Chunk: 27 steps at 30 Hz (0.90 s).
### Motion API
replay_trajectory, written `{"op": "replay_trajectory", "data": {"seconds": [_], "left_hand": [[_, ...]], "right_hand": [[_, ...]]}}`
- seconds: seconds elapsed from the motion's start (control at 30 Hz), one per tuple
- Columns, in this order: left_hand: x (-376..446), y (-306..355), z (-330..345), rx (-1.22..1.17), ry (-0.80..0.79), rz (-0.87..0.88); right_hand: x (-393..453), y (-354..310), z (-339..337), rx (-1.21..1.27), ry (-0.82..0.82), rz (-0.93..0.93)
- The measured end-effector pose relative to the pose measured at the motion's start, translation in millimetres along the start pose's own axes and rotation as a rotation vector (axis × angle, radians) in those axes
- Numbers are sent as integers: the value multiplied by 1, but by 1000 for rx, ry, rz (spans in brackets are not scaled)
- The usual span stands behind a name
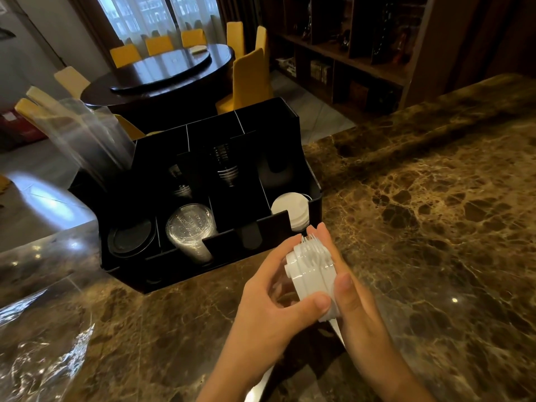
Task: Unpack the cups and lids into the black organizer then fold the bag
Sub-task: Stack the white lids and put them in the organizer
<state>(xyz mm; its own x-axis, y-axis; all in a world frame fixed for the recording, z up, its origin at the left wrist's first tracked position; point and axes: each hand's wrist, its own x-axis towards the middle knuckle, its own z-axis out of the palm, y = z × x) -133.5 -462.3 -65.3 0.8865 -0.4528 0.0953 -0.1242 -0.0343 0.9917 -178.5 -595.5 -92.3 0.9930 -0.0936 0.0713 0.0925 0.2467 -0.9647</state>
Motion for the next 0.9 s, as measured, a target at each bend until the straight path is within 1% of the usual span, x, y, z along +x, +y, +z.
{"op": "replay_trajectory", "data": {"seconds": [0.1, 0.2, 0.27, 0.4, 0.5, 0.6, 0.73, 0.8, 0.9], "left_hand": [[5, -3, 0, 60, 20, 9], [14, -4, -3, 247, 90, 64], [22, -1, -7, 318, 89, 81], [40, 2, -15, 395, 90, 91], [56, 1, -21, 464, 120, 88], [75, 2, -29, 512, 116, 80], [108, 7, -42, 524, 87, 54], [124, 10, -48, 592, 36, 59], [147, 18, -54, 724, -78, 69]], "right_hand": [[4, 0, 4, 118, 53, -26], [8, 1, 11, 411, 153, 93], [12, 0, 13, 534, 196, 127], [28, -7, 12, 660, 148, 83], [40, -2, 11, 680, 139, 69], [53, 6, 12, 550, 126, 49], [73, 9, 12, 408, 48, 63], [82, 12, 8, 452, 0, 121], [94, 17, 2, 637, -146, 243]]}}
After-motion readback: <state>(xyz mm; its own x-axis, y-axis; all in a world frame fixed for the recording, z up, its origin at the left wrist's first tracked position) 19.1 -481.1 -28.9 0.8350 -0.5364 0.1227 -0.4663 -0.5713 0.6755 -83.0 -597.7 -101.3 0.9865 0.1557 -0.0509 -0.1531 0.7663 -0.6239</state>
